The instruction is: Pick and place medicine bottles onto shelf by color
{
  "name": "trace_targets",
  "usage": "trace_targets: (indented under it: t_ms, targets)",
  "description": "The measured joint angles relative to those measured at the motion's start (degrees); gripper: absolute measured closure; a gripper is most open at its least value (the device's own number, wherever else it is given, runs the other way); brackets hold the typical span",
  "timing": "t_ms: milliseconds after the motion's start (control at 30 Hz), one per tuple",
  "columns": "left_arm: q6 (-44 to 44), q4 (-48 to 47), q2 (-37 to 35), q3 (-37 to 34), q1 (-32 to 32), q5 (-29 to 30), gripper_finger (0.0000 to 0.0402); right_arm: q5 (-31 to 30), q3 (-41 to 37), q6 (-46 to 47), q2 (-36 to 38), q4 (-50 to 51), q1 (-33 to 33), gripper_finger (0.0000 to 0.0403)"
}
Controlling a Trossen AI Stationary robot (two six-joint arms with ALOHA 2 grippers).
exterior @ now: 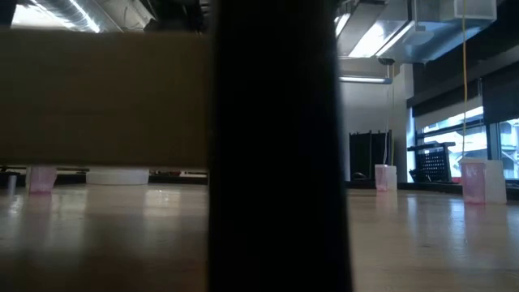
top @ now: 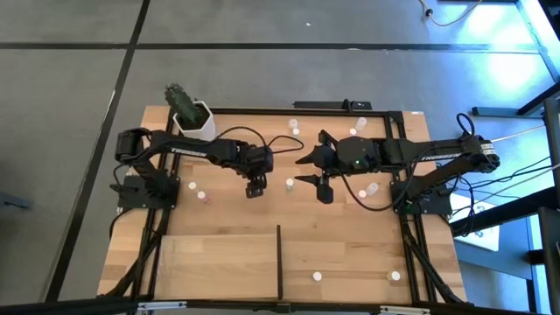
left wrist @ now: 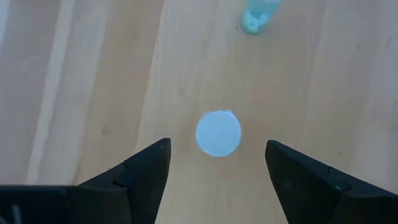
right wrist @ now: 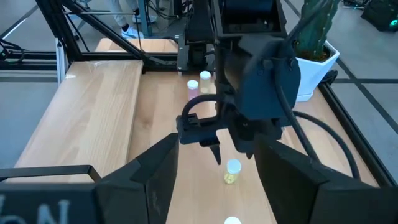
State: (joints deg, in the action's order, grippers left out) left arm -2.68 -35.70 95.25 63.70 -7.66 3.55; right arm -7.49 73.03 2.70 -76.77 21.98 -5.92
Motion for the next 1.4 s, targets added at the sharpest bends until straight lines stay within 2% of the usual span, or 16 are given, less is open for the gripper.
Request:
trace_targets:
  t_ms: [700,833,1200,1400]
  targets:
    - [6.3,3.9,5.3,0.0,-0.3,-0.1,0.0153,0.0,0.0,-0.1,0.0,-0.4,0.0,0.0192]
    - [6.3,3.9,5.4,0.0,-0.3,-0.1,0.0183,0.0,0.0,-0.1,0.0,-0.4,0.0,0.0192]
    - [5.8,3.7,5.3,0.0,-0.3,-0.1,0.0309,0.0,0.0,-0.1,0.0,-0.4,0.0,0.0192]
    - [3.7,3.2,5.3,0.0,-0.3,-0.1,0.0315,0.0,0.0,-0.1,0.0,-0.4,0.0,0.0192]
